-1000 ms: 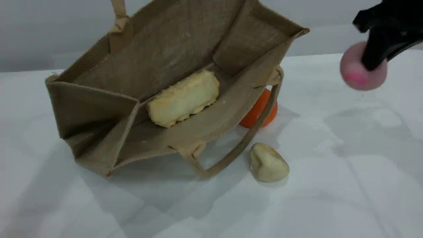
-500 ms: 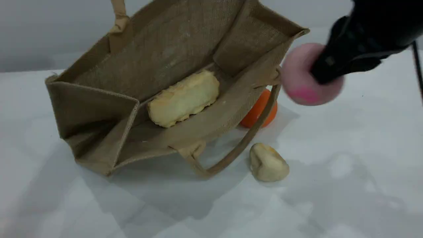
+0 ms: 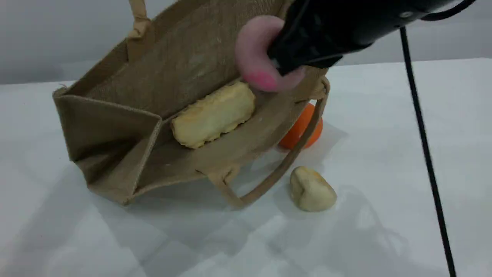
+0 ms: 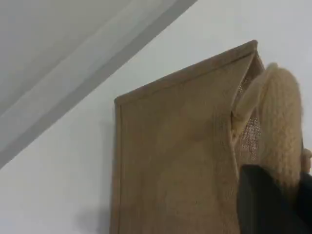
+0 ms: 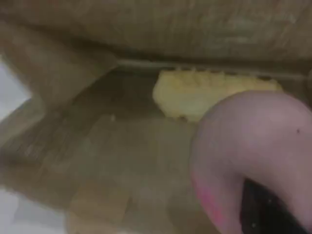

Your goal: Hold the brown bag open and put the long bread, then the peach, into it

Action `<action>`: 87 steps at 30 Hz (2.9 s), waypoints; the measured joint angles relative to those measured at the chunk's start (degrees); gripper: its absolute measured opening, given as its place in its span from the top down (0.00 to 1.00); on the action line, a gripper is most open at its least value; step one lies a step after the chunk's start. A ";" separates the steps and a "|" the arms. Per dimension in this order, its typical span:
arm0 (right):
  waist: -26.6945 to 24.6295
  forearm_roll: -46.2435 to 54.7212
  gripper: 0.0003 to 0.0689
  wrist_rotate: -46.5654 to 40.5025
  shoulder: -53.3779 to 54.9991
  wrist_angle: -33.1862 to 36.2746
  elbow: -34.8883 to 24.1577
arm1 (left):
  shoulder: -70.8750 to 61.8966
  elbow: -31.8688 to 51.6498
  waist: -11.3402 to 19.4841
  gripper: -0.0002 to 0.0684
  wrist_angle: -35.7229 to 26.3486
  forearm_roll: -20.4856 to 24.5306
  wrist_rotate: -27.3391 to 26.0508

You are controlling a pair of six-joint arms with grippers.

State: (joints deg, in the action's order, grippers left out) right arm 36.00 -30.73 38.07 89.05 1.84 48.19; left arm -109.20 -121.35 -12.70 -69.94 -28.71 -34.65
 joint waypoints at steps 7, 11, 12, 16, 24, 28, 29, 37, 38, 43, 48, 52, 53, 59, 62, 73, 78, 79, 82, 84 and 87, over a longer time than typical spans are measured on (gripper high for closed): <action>0.00 0.87 0.97 0.38 10.65 -0.06 6.84 | 0.00 0.00 0.00 0.85 0.00 0.00 0.00; 0.04 0.87 0.97 1.09 17.18 0.45 11.74 | 0.00 0.00 0.00 0.85 0.00 0.00 0.00; 0.04 0.87 0.97 1.09 18.47 0.46 12.97 | 0.00 0.00 0.00 0.85 0.00 0.00 0.00; 0.04 0.81 0.97 1.46 23.19 -0.33 17.03 | 0.00 0.00 0.00 0.85 0.00 0.00 0.00; 0.04 -1.39 0.87 1.46 26.66 -0.57 22.10 | 0.00 0.00 0.00 0.85 0.00 0.00 0.00; 0.04 -2.99 0.64 1.17 26.66 -0.17 22.16 | 0.00 0.00 0.00 0.85 0.00 0.00 0.00; 0.04 -3.28 0.57 1.17 26.61 -0.17 22.23 | 0.00 0.00 0.00 0.85 0.00 0.00 0.00; 0.04 -3.78 0.21 1.08 24.63 2.62 22.59 | 0.00 0.00 0.00 0.85 0.00 0.00 0.00; 0.04 -3.46 0.21 1.08 23.90 3.31 22.59 | 0.00 0.00 0.00 0.85 0.00 0.00 0.07; -0.62 -1.50 0.20 1.20 18.71 6.84 22.59 | 0.00 0.00 0.00 0.85 -0.11 0.00 0.60; -3.93 -0.82 0.20 1.14 12.97 13.43 22.59 | 0.00 0.00 0.00 0.85 -0.06 0.00 0.64; -8.89 -0.57 0.20 -0.20 8.71 19.62 22.54 | 0.00 0.00 0.00 0.85 -0.06 0.00 0.64; -10.48 -0.39 0.20 -0.47 7.62 20.86 22.54 | 0.00 0.00 0.00 0.85 -0.06 0.00 0.64; -20.94 -0.20 0.20 -0.69 1.28 25.74 22.54 | 0.00 0.00 0.00 0.85 -0.06 0.00 0.64; -26.72 1.39 0.20 -0.69 -1.51 27.16 22.54 | 0.00 0.00 0.00 0.85 -0.06 0.00 0.64; -41.90 1.20 0.20 -3.77 -4.49 28.19 22.54 | 0.00 0.00 0.00 0.78 0.10 -0.02 0.67; -41.91 1.15 0.20 -3.72 -4.54 28.77 22.54 | 0.00 0.00 0.00 0.48 0.36 -0.34 0.67; -41.91 1.15 0.20 -3.72 -4.53 29.00 22.54 | 0.00 0.00 0.00 0.43 0.36 -0.22 0.67; -41.91 1.30 0.20 -3.72 -5.04 30.84 22.54 | 0.00 0.00 0.00 0.28 0.29 -0.22 3.06; -41.91 1.30 0.20 -3.72 -6.09 31.15 22.54 | 0.06 0.00 0.00 0.24 0.10 0.30 5.39; -41.91 1.34 0.20 -3.72 -8.66 32.39 22.54 | 0.86 0.00 0.00 0.22 -0.05 2.04 8.64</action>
State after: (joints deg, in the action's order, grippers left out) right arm -5.91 -29.38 34.35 80.39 34.23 70.73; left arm -108.34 -121.35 -12.70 -69.99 -26.67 -26.01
